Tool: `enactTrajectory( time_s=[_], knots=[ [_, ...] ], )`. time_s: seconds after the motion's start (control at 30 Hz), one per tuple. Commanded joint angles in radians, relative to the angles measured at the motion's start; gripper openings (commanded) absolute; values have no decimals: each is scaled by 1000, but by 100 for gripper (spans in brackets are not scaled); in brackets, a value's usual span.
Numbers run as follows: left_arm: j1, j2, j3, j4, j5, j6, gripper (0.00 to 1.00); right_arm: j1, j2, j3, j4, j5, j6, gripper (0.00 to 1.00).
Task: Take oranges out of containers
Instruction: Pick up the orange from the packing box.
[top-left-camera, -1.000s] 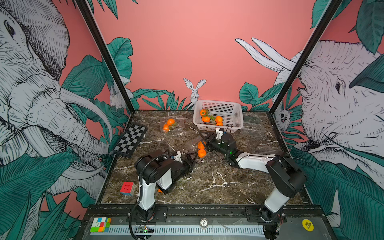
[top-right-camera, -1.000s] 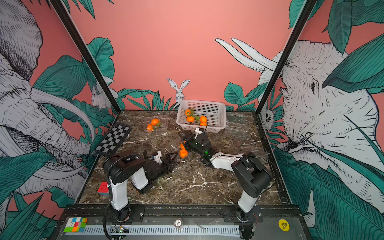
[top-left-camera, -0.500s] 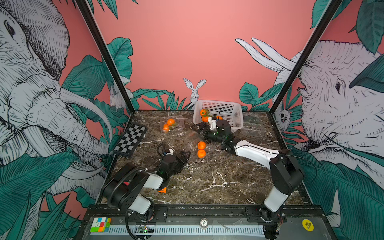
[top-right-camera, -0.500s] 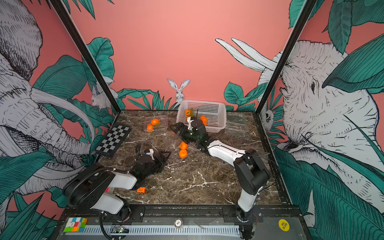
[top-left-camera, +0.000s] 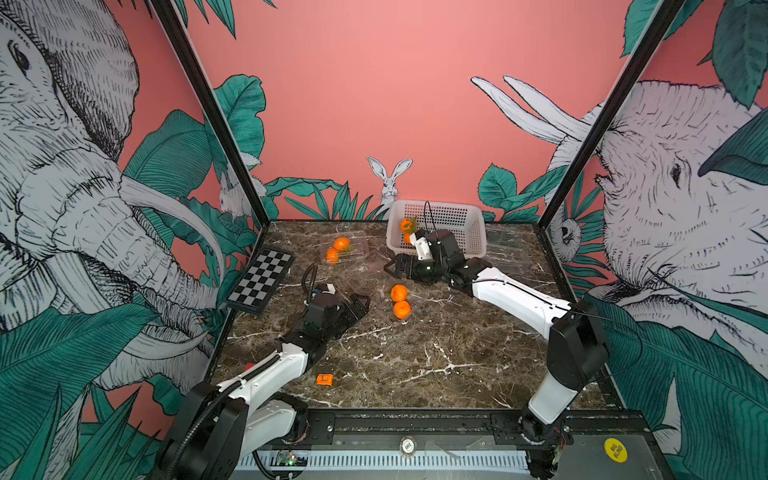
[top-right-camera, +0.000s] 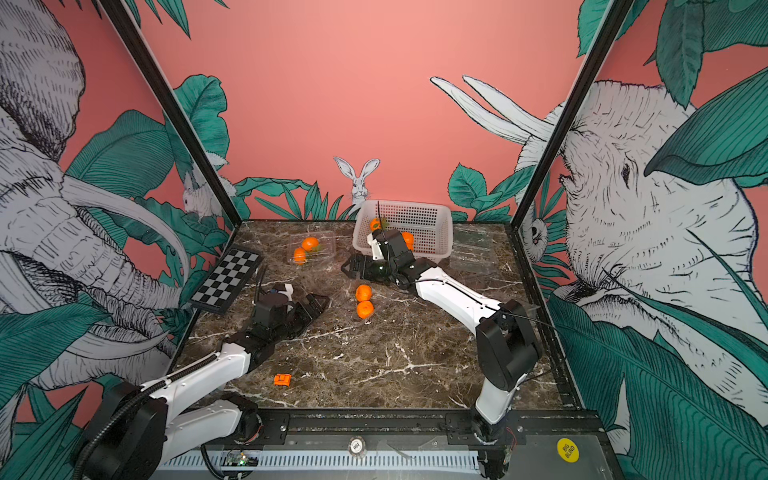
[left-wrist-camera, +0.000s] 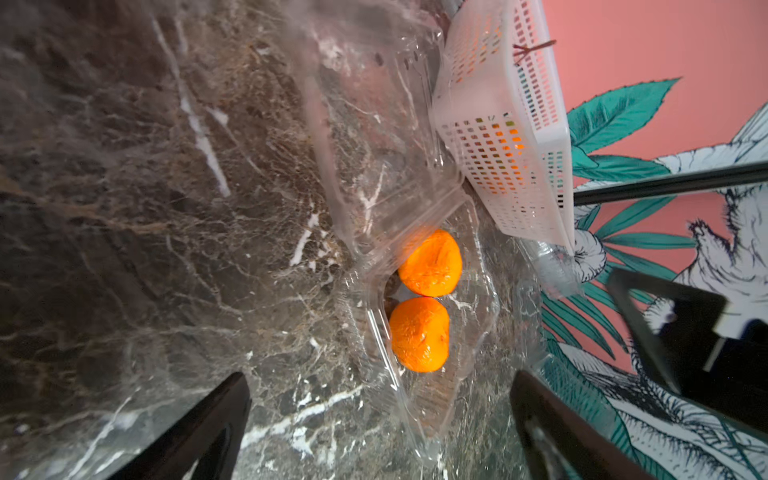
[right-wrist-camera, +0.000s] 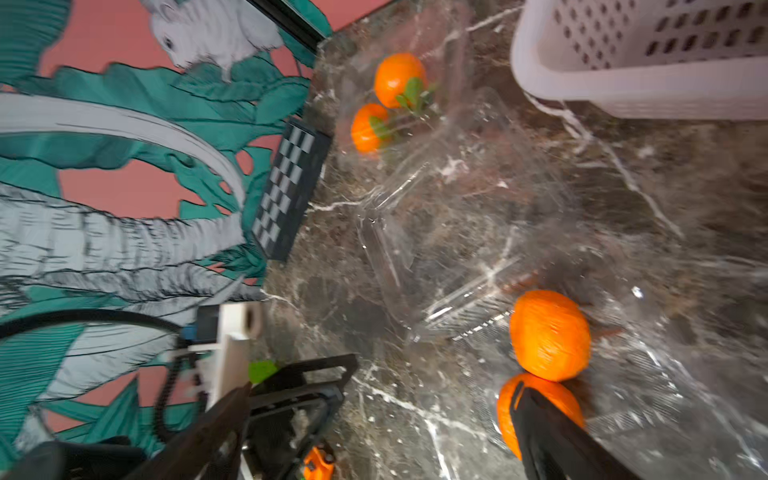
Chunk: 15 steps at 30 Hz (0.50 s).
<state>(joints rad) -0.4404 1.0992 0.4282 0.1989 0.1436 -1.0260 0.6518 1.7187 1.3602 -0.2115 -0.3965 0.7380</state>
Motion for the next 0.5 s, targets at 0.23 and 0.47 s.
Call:
enactTrajectory(
  time_s=[0.23,0.47],
  knots=[
    [3,47,19,34,119,-49,99,64,70,4,-263,207,-269,83],
    [3,82,-10,127,146,-106,99,112,190,103,-360,315,-351,78]
  ],
)
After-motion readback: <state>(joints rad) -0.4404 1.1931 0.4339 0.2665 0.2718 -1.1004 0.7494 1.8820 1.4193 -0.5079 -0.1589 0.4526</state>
